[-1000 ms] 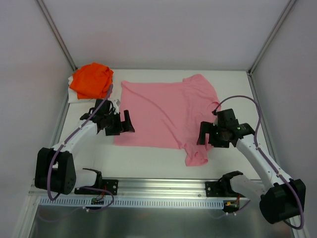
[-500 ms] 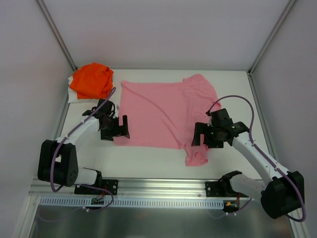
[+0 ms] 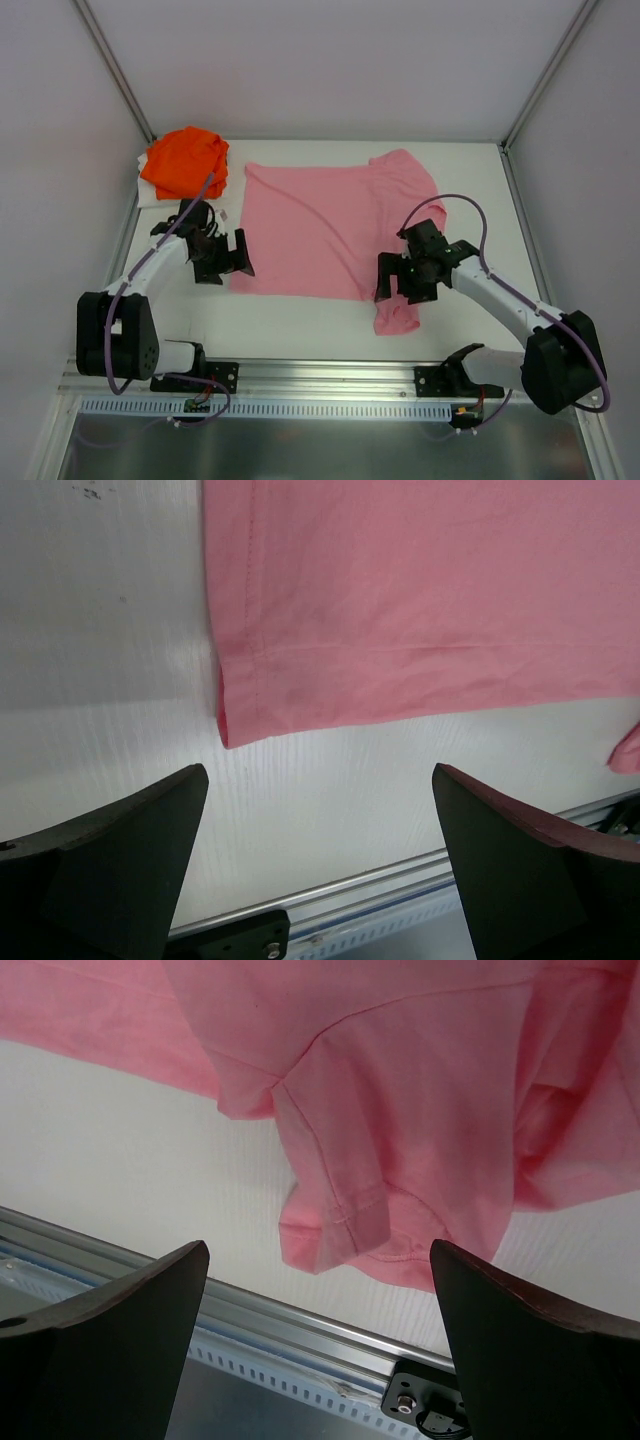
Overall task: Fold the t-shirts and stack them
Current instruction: Grap the side of the flattened tshirt closest away from the robot with both arms
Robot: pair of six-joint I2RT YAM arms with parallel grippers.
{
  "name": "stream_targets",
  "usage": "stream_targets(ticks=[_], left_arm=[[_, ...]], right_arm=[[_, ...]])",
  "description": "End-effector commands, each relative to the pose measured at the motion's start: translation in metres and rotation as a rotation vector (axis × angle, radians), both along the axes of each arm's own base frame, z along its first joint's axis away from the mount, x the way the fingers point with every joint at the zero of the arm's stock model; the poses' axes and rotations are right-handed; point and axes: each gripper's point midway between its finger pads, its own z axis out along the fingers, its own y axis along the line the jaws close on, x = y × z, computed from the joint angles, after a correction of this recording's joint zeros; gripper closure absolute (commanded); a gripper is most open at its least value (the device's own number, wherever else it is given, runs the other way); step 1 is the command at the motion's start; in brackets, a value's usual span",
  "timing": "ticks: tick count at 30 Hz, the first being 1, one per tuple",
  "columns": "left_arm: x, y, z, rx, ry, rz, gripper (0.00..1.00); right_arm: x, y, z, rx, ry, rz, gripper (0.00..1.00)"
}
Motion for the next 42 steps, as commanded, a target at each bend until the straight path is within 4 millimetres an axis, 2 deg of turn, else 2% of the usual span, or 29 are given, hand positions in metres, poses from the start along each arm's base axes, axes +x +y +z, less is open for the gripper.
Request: stream_targets(ticks=[1,3,8,12,23,25,28,29,32,34,35,40,42], left_arm=[[0.005,-0.015,0.012,-0.166,-0.006,0.026,0.01],[0.004,-0.02,0.012,-0.23,-0.005,0.055,0.01],[0.001,-0.018,0.008,-0.223,-0.011,0.051,0.01],[0.001,-0.021,0.006,-0.246,0.003,0.051,0.01],[0.001,-0.022,0.009,-0.251,0.009,0.037,0.01],[0.002,-0.022,0.01,-0.253,0.004,0.039,0.01],[0.003,-0.023,0.011,-0.258,0.006,0.037,0.02],[0.003,-0.023,0.011,-0.257,0.004,0.036,0.02],[0.004,-0.022,0.012,-0.253,0.003,0.033,0.01],[0.004,-0.022,0.013,-0.253,0.002,0.033,0.02],[0.004,-0.023,0.013,-0.256,0.002,0.032,0.02],[0.002,-0.023,0.011,-0.256,0.002,0.032,0.02],[0.001,-0.023,0.011,-0.255,0.003,0.031,0.01]], right_arm=[[0.01,0.016,0.012,0.038,-0.028,0.011,0.01],[0.01,0.017,0.01,0.036,-0.023,0.017,0.01],[0.008,0.016,0.007,0.026,-0.016,0.021,0.04],[0.004,0.017,0.002,0.027,0.008,0.032,0.2],[0.001,0.018,-0.005,0.03,0.033,0.036,0.21],[-0.001,0.019,-0.007,0.036,0.043,0.038,0.27],[-0.003,0.023,-0.009,0.054,0.066,0.05,0.51],[-0.003,0.024,-0.01,0.059,0.067,0.052,0.63],[-0.005,0.025,-0.012,0.061,0.082,0.057,0.87],[-0.005,0.027,-0.012,0.069,0.089,0.06,0.96],[-0.006,0.027,-0.012,0.07,0.094,0.061,1.0],[-0.009,0.034,-0.011,0.095,0.121,0.083,1.0],[-0.009,0.034,-0.007,0.084,0.116,0.091,0.95]])
